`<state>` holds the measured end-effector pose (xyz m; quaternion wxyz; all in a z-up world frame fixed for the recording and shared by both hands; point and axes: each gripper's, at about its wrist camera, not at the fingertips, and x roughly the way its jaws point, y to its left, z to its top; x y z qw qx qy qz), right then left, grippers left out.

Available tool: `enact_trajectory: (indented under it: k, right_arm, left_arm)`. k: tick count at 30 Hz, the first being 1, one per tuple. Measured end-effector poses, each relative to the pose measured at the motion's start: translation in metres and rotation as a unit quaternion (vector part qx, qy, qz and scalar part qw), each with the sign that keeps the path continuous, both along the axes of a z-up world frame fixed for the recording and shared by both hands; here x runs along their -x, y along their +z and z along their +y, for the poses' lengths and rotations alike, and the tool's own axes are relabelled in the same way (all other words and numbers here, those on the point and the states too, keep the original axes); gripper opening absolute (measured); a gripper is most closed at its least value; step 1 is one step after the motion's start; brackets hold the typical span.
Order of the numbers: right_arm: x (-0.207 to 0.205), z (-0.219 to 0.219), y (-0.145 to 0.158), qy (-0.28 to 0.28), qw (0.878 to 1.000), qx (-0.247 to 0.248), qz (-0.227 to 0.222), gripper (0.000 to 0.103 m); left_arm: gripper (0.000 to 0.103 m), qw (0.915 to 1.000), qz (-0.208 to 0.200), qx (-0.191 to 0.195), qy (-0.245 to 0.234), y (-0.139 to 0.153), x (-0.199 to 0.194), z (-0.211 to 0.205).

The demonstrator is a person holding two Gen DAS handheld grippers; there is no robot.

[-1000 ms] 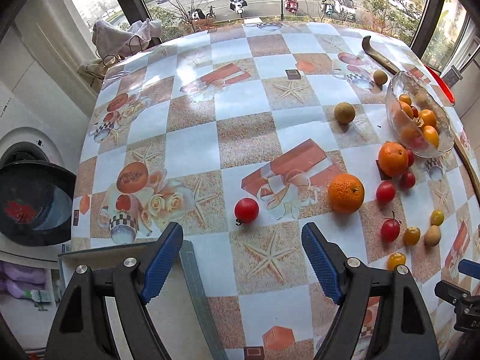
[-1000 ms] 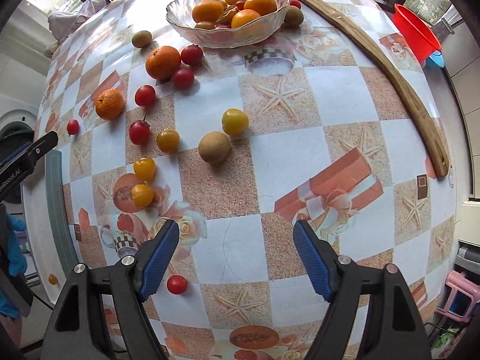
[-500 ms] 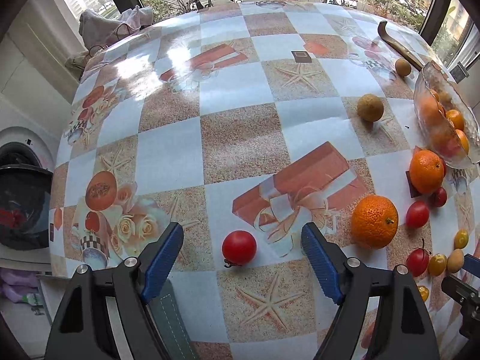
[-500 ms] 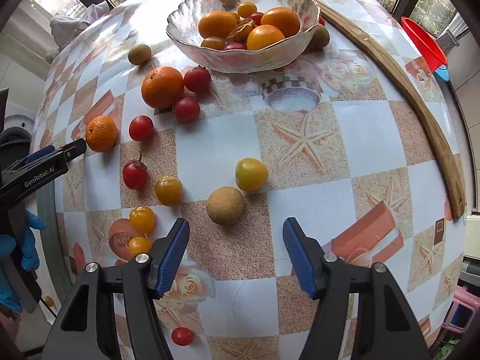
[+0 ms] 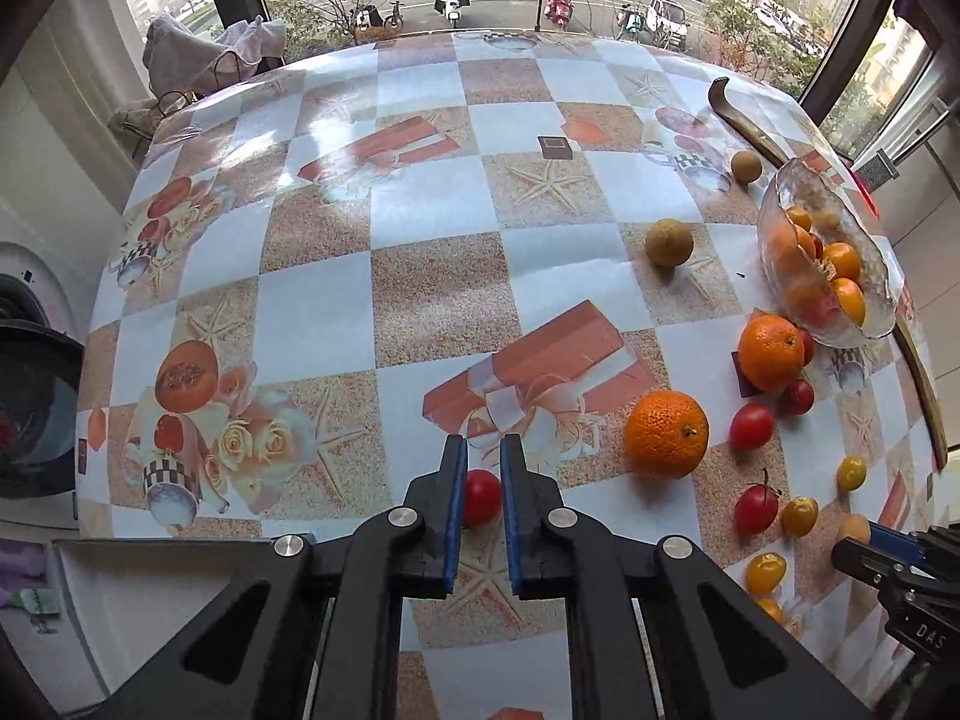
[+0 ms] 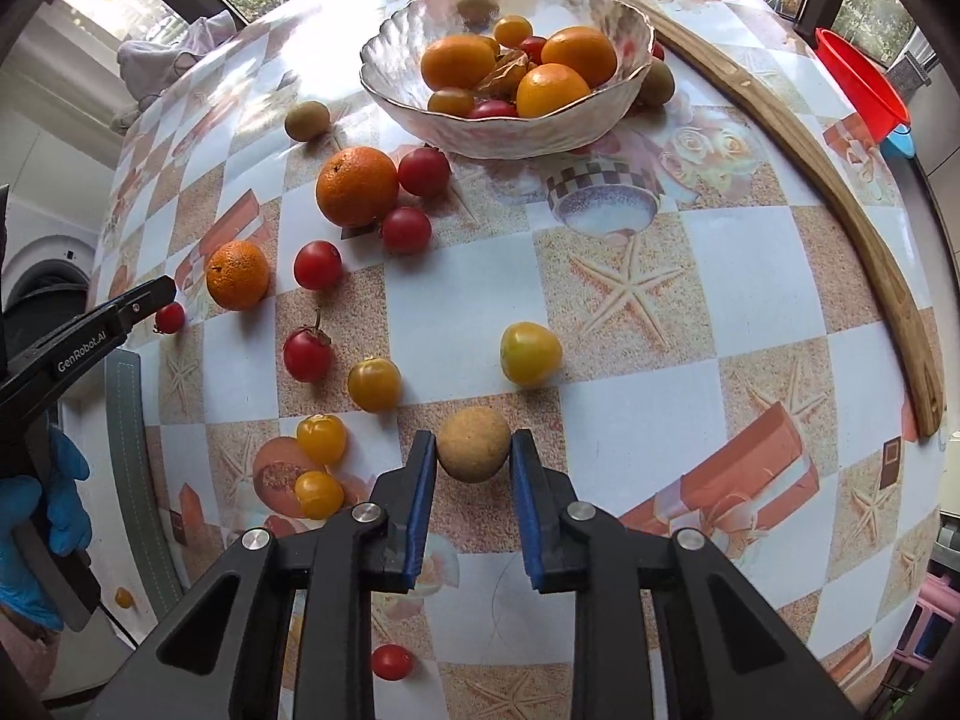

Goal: Organize fruits

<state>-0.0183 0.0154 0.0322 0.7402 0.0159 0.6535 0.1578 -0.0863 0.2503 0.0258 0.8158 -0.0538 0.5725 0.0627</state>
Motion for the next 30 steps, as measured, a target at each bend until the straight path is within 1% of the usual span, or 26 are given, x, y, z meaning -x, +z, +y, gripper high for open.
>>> enact_trajectory:
  k: [4, 8, 11, 13, 15, 20, 23, 24, 25, 26, 27, 28, 30]
  right_arm:
    - [0.011, -0.005, 0.005, 0.005, 1.000, -0.004, 0.002, 0.027]
    - [0.022, -0.011, 0.012, 0.006, 1.000, -0.007, 0.006, 0.027]
    - [0.031, -0.017, 0.014, 0.007, 1.000, -0.007, 0.007, 0.027]
    - [0.034, -0.018, 0.013, 0.005, 1.000, -0.007, 0.010, 0.027]
    - [0.036, -0.019, 0.011, 0.002, 1.000, -0.010, 0.014, 0.027]
    - [0.043, -0.021, 0.010, 0.001, 1.000, -0.016, 0.021, 0.027]
    - [0.045, -0.022, 0.012, 0.001, 1.000, -0.019, 0.023, 0.027]
    - [0.046, -0.022, 0.012, 0.001, 1.000, -0.020, 0.023, 0.027]
    - [0.047, -0.023, 0.013, 0.001, 0.999, -0.021, 0.024, 0.027]
    - [0.047, -0.023, 0.013, 0.000, 0.999, -0.022, 0.024, 0.027]
    - [0.048, -0.024, 0.013, 0.000, 0.999, -0.023, 0.025, 0.027]
    - [0.048, -0.024, 0.014, -0.001, 0.999, -0.024, 0.025, 0.027]
    - [0.049, -0.025, 0.014, -0.002, 0.999, -0.026, 0.025, 0.027]
  left_arm:
    - [0.013, 0.9998, -0.003, 0.001, -0.019, 0.006, 0.013, -0.010]
    - [0.013, 0.9996, -0.010, 0.016, -0.020, 0.013, 0.031, -0.014]
    - [0.013, 0.9998, -0.015, 0.001, -0.015, 0.016, 0.037, -0.012]
    - [0.013, 0.9999, -0.009, -0.007, -0.004, 0.013, 0.035, -0.006]
    - [0.013, 1.0000, 0.002, 0.004, 0.002, 0.007, 0.031, -0.001]
    - [0.014, 0.9997, 0.010, -0.009, -0.020, -0.001, 0.025, -0.013]
    - [0.014, 0.9997, 0.016, -0.010, -0.017, -0.006, 0.022, -0.015]
    - [0.021, 0.9997, 0.015, -0.016, -0.012, -0.007, 0.019, -0.015]
    - [0.053, 0.9997, 0.012, -0.021, -0.008, -0.007, 0.018, -0.013]
    - [0.069, 0.9997, 0.007, -0.024, -0.003, -0.007, 0.016, -0.012]
    - [0.076, 0.9995, -0.006, -0.032, 0.001, -0.005, 0.016, -0.012]
    - [0.076, 0.9993, -0.010, -0.036, 0.000, -0.004, 0.015, -0.012]
    - [0.076, 0.9993, 0.003, -0.036, -0.006, -0.008, 0.011, -0.013]
